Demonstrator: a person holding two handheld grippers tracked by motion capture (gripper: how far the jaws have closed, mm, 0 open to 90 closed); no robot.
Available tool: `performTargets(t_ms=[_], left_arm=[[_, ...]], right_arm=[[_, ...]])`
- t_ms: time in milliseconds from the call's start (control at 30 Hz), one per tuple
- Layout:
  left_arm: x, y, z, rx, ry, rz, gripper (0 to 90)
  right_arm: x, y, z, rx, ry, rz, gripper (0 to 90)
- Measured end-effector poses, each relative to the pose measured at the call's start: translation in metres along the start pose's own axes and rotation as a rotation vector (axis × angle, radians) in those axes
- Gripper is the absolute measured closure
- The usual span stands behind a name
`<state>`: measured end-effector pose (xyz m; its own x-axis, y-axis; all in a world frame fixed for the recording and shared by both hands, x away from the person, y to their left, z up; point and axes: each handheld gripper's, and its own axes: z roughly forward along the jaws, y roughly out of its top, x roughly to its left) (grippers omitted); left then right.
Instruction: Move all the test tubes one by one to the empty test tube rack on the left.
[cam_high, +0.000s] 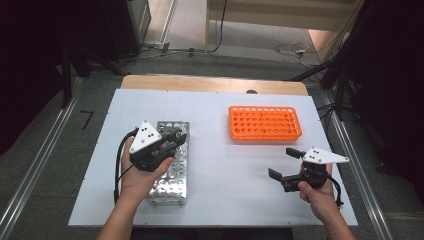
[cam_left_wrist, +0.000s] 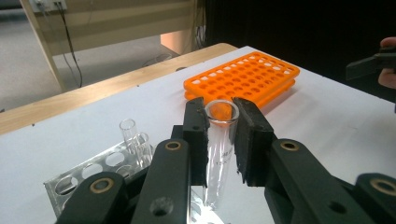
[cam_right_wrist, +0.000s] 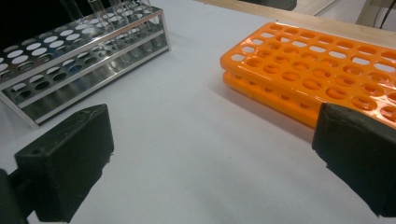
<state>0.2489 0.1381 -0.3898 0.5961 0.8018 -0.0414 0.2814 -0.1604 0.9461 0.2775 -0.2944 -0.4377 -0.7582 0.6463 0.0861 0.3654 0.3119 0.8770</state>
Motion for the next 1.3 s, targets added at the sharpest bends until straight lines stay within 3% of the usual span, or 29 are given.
performTargets(t_ms=[600, 1300], left_arm=[[0.005, -0.021, 0.019, 0.063, 0.074, 0.004, 74.4], [0.002, -0.035, 0.028, 0.147, 0.08, -0.005, 74.3]], right_arm=[[-0.005, -0.003, 0.002, 0.004, -0.006, 0.008, 0.0], [-0.007, -0.005, 0.003, 0.005, -0.014, 0.007, 0.0]])
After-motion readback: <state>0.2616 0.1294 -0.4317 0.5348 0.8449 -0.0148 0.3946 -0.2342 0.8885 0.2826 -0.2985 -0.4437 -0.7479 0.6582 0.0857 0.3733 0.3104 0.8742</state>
